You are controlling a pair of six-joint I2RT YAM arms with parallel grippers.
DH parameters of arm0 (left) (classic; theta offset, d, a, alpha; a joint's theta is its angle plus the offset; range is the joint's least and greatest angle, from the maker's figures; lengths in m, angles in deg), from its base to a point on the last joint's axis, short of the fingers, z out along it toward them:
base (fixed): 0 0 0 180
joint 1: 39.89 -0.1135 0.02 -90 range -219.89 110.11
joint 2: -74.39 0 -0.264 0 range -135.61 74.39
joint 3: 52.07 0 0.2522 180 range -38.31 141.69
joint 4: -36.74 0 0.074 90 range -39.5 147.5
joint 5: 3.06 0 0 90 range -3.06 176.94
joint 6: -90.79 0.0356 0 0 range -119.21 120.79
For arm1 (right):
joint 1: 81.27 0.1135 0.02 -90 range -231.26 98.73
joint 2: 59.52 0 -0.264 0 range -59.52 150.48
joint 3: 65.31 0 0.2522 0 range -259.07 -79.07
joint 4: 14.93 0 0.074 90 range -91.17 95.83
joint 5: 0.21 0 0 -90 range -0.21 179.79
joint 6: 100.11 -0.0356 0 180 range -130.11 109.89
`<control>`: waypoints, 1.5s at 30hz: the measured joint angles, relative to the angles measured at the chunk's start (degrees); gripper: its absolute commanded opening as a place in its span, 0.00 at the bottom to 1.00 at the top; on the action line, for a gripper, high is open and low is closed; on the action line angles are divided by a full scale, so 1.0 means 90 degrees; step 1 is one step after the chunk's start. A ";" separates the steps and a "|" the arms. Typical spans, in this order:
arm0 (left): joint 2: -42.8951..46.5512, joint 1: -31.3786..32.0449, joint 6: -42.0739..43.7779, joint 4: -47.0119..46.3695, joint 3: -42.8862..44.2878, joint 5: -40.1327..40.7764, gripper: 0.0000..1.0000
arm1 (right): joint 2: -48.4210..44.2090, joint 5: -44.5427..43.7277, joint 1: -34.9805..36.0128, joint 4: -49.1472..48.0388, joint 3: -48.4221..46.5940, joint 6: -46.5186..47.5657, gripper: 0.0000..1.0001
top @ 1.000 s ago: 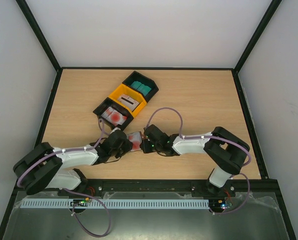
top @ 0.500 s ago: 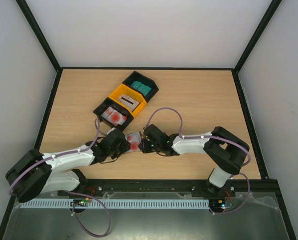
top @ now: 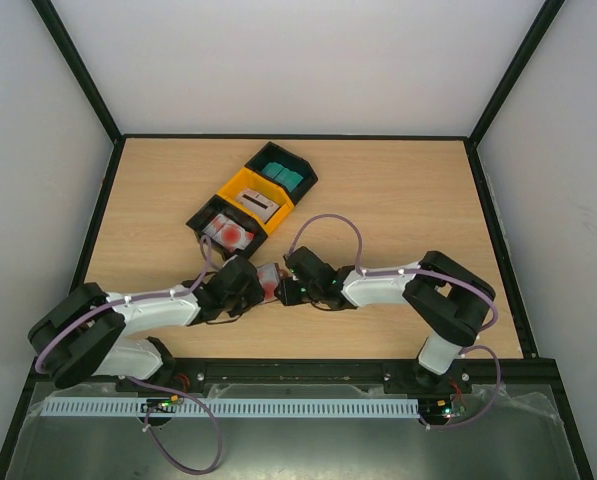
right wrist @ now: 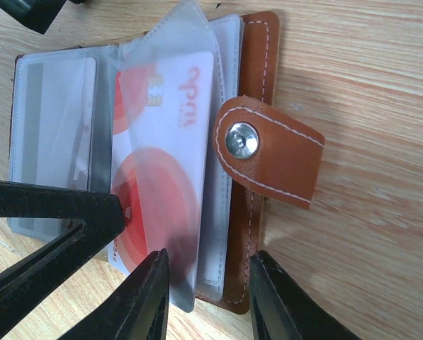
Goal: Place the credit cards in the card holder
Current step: Insert the credit card into the card holder, then adjust the credit card in the card holder.
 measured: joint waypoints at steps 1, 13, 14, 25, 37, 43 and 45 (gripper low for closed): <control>0.0005 0.0000 -0.0007 -0.0046 -0.0024 0.0007 0.17 | 0.0007 0.0022 -0.0010 -0.0010 -0.0002 0.0007 0.32; 0.0668 0.0002 0.0012 -0.0022 -0.0221 0.0233 0.30 | -0.0131 -0.0165 0.0007 -0.0019 0.0032 0.0206 0.51; 0.0782 0.0002 0.0012 0.0022 -0.0219 0.0270 0.30 | -0.0189 -0.0182 0.0015 -0.0005 0.0058 0.0248 0.51; 0.0860 0.0002 0.0015 0.0648 -0.0085 0.0573 0.34 | -0.0211 -0.0646 0.0420 0.0510 -0.0022 0.1423 0.55; 0.0537 0.0002 0.0010 0.0571 -0.0049 0.0576 0.33 | 0.0355 -0.1579 0.0843 0.0678 -0.0593 0.1899 0.49; 0.0517 0.0002 0.0007 0.0549 -0.0049 0.0576 0.33 | 0.0461 -0.2021 0.0901 0.0668 -0.0653 0.1955 0.37; 0.0515 0.0002 0.0005 0.0539 -0.0049 0.0576 0.33 | 0.0469 -0.2125 0.0903 0.0668 -0.0651 0.1938 0.31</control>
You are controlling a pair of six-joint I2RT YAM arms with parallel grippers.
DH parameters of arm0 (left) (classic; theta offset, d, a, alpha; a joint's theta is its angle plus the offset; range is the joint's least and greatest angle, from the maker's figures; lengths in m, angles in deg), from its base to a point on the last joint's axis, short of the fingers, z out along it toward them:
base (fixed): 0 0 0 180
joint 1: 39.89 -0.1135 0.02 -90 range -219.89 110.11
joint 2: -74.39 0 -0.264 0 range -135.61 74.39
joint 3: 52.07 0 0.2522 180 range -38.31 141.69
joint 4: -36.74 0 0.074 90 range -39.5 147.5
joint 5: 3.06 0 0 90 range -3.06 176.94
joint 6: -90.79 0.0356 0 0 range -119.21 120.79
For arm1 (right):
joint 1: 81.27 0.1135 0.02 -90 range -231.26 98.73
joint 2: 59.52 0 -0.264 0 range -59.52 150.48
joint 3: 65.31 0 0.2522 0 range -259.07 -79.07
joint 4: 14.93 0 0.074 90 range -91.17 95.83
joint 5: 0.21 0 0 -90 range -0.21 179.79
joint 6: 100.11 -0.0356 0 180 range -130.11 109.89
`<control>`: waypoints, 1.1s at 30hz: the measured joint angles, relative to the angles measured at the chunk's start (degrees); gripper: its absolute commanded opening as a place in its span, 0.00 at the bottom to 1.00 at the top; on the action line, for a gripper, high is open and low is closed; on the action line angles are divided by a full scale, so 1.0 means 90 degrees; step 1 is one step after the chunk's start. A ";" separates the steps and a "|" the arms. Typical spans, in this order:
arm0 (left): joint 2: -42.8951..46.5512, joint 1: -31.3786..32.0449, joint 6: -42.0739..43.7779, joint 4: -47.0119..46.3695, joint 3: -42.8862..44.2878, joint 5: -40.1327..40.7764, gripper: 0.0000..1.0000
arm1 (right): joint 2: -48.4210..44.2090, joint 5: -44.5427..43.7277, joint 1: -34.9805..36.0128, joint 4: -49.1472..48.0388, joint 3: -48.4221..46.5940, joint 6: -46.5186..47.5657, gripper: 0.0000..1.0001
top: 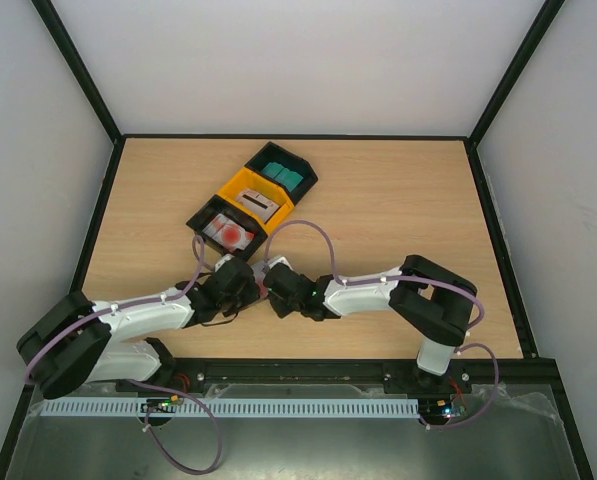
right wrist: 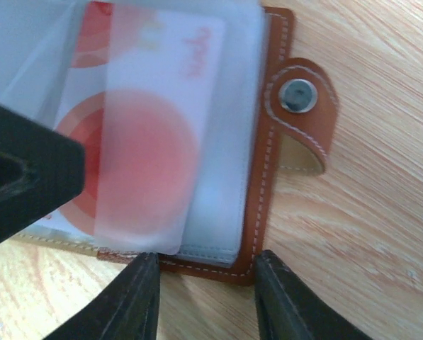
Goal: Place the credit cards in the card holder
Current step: Adjust the credit card in the card holder.
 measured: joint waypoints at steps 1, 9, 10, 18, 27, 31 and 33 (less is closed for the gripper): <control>-0.0002 0.0000 0.0000 -0.0005 0.0000 0.0000 0.33 | 0.0005 -0.0056 0.0000 -0.0005 0.0002 -0.0015 0.29; -0.0002 0.0000 -0.0017 -0.0102 -0.0029 -0.0002 0.38 | -0.0036 -0.0282 0.0000 -0.0537 0.0299 -0.0413 0.27; -0.0002 0.0000 -0.0017 -0.0126 -0.0036 -0.0007 0.38 | -0.0056 -0.0287 0.0000 -0.0634 0.0359 -0.0486 0.29; -0.0007 -0.0002 0.0032 -0.0639 -0.0270 -0.0136 0.37 | -0.0087 -0.0255 0.0000 -0.0918 0.0478 -0.0884 0.36; -0.0007 -0.0002 0.0187 -0.1144 -0.0491 -0.0265 0.37 | -0.0070 -0.0335 -0.0015 -0.0947 0.0478 -0.1124 0.27; 0.0039 -0.0002 0.0177 -0.1107 -0.0498 -0.0255 0.42 | -0.0070 -0.0291 -0.0066 -0.0962 0.0478 -0.1205 0.37; 0.0080 0.0000 0.0163 -0.1059 -0.0498 -0.0240 0.44 | -0.0073 -0.0204 -0.0087 -0.1005 0.0481 -0.1195 0.38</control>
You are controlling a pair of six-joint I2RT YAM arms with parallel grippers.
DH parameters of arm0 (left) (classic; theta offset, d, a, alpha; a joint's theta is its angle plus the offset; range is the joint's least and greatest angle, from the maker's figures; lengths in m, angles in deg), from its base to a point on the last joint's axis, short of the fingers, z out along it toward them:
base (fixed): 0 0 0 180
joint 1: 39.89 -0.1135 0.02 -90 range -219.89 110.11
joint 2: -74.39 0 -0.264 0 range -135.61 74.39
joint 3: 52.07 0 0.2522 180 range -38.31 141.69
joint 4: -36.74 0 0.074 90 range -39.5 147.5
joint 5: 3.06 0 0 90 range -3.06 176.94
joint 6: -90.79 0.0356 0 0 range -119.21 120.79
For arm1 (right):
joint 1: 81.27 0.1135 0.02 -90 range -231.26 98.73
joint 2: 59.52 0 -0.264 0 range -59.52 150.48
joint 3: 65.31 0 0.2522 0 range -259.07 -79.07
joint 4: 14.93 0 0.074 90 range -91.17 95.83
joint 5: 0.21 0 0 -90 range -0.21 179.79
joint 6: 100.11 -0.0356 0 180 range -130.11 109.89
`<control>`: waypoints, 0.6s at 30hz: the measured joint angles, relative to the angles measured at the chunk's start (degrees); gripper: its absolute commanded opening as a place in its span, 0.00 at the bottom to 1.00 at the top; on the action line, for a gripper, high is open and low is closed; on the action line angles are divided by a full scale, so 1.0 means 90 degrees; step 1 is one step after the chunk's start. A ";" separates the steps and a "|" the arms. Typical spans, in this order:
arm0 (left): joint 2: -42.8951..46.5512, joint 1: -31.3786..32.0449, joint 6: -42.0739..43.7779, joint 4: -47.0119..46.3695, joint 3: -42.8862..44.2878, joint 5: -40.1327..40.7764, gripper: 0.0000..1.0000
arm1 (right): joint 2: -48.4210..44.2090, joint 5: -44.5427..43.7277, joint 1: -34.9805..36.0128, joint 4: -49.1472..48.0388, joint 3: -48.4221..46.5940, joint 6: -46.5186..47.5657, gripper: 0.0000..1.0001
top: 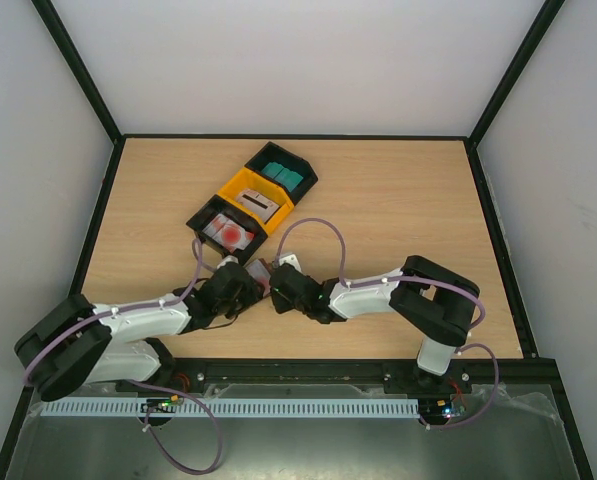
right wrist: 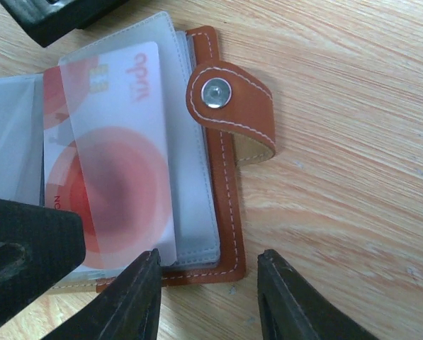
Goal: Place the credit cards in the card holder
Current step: Adjust the credit card in the card holder.
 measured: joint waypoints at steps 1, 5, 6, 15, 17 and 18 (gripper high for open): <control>0.0022 0.0000 -0.0017 0.0029 0.0000 0.0005 0.44 | 0.0000 0.0039 -0.0002 -0.0007 0.0000 0.0002 0.38; 0.0102 0.0000 -0.0061 0.0165 0.0002 0.0034 0.44 | -0.0005 0.0160 -0.0005 -0.0010 0.0000 0.0146 0.39; 0.0112 0.0000 -0.0066 0.0187 0.0002 0.0041 0.43 | -0.0005 0.0199 -0.0005 -0.0010 0.0000 0.0245 0.40; -0.0024 -0.0002 0.0019 0.0199 0.0019 0.0124 0.25 | -0.0002 0.0561 -0.0039 -0.0005 -0.0010 0.1319 0.40; -0.0051 -0.0002 0.0053 0.0158 0.0019 0.0121 0.24 | 0.0002 0.0617 -0.0044 -0.0002 -0.0017 0.1428 0.37; -0.0053 -0.0002 0.0073 0.0146 0.0019 0.0121 0.24 | 0.0002 0.0629 -0.0049 -0.0002 -0.0017 0.1477 0.35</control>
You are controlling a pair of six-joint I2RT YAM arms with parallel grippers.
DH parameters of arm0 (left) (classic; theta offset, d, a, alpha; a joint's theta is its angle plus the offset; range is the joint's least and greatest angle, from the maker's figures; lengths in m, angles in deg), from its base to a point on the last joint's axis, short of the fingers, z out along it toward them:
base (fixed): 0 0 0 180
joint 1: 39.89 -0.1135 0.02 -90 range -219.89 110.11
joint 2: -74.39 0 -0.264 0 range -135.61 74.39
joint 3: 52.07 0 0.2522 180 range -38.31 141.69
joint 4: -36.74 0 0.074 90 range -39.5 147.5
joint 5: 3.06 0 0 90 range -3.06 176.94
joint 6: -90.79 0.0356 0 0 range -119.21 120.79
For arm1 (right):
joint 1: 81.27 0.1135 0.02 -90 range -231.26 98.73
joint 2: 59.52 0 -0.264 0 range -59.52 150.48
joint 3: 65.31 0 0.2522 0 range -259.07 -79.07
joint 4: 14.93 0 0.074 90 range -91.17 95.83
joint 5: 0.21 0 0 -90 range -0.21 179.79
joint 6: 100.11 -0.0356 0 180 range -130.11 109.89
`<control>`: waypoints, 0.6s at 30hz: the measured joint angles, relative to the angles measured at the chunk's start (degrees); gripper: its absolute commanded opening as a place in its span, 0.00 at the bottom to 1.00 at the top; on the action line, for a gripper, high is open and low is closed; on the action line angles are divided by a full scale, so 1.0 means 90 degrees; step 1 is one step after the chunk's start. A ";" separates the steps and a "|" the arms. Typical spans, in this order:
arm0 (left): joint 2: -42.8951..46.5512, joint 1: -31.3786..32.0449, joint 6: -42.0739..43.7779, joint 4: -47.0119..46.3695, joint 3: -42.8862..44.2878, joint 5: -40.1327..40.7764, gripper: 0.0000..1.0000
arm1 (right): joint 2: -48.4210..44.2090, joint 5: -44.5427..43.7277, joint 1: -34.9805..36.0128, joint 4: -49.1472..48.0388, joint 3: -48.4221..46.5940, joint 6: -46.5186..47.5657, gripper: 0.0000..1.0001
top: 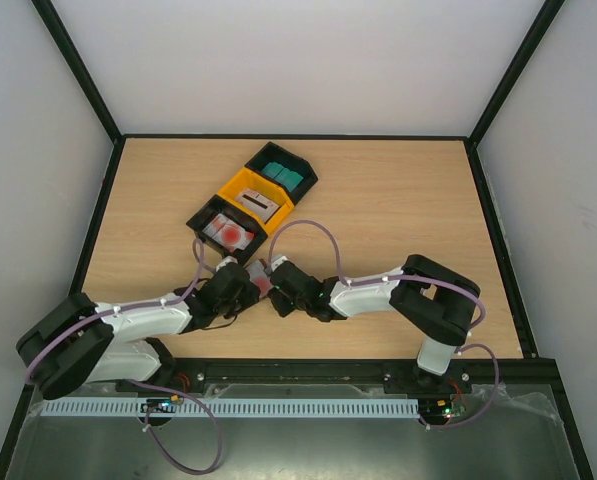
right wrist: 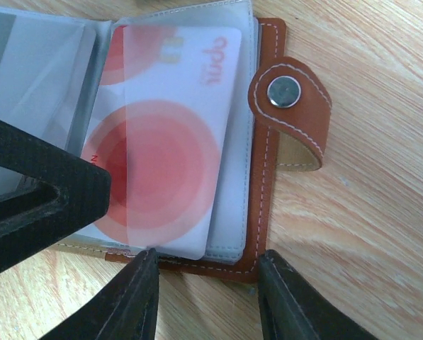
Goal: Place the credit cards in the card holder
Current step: Adjust the credit card in the card holder.
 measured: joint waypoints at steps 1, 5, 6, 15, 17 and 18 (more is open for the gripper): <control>0.0000 0.0000 0.0019 -0.0005 0.0000 -0.0002 0.23 | 0.0002 0.0007 -0.0002 0.0000 0.0000 0.0027 0.34; 0.0002 0.0000 0.0061 0.0002 -0.0002 -0.0002 0.24 | 0.0012 -0.0005 0.0005 0.0000 0.0000 0.0061 0.27; 0.0005 0.0000 0.0053 0.0022 -0.0002 -0.0002 0.26 | 0.0015 -0.0024 0.0010 -0.0002 -0.0002 0.0051 0.26; 0.0418 0.0002 -0.0539 0.1030 0.0146 0.0228 0.29 | 0.0027 -0.0233 0.0073 -0.0005 -0.0007 -0.0304 0.28; 0.0559 0.0000 -0.0634 0.1248 0.0148 0.0330 0.29 | 0.0027 -0.0228 0.0083 -0.0005 -0.0007 -0.0379 0.28; 0.0612 0.0000 -0.0658 0.1338 0.0151 0.0372 0.31 | 0.0027 -0.0219 0.0090 -0.0007 -0.0007 -0.0406 0.28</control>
